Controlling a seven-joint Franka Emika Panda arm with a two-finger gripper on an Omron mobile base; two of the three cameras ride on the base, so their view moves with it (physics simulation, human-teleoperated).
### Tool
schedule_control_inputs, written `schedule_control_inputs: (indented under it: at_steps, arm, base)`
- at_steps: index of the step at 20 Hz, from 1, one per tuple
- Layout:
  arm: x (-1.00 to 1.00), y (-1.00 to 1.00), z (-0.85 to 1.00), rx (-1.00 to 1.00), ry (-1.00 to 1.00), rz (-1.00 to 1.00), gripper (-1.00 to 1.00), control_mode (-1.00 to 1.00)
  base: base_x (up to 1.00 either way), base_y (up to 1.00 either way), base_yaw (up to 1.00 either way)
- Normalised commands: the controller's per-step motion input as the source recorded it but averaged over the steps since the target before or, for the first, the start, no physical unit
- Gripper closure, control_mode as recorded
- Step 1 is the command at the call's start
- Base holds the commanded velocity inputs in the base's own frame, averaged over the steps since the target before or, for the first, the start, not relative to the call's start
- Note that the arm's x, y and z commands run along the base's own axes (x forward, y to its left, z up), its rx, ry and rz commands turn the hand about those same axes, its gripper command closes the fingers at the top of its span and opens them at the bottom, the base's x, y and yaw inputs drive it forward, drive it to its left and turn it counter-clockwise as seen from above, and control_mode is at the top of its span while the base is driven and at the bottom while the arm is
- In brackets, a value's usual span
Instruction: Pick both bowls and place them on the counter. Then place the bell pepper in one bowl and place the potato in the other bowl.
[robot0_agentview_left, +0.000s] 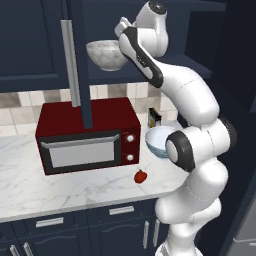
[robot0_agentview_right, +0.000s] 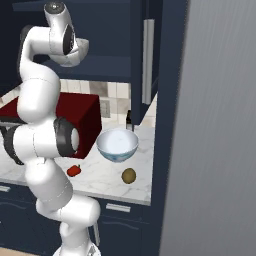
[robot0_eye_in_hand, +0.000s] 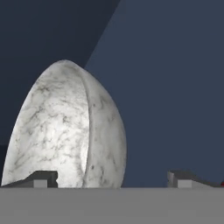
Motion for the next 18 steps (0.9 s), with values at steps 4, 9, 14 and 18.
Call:
schedule_control_inputs:
  at_steps: [4, 9, 14, 18]
  arm:
    - [0.32, 0.00, 0.00, 0.00, 0.04, 0.00, -1.00, -1.00]
    - [0.14, 0.01, -0.02, 0.00, 0.04, 0.00, -1.00, -1.00]
    - [0.05, 0.06, -0.24, 0.00, 0.06, 0.00, -1.00, -1.00]
    - [0.00, 0.17, -0.45, 0.00, 0.05, 0.00, 1.00, -1.00]
  base:
    - [0.00, 0.00, 0.00]
    - [0.00, 0.00, 0.00]
    - [0.00, 0.00, 0.00]
    - [0.00, 0.00, 0.00]
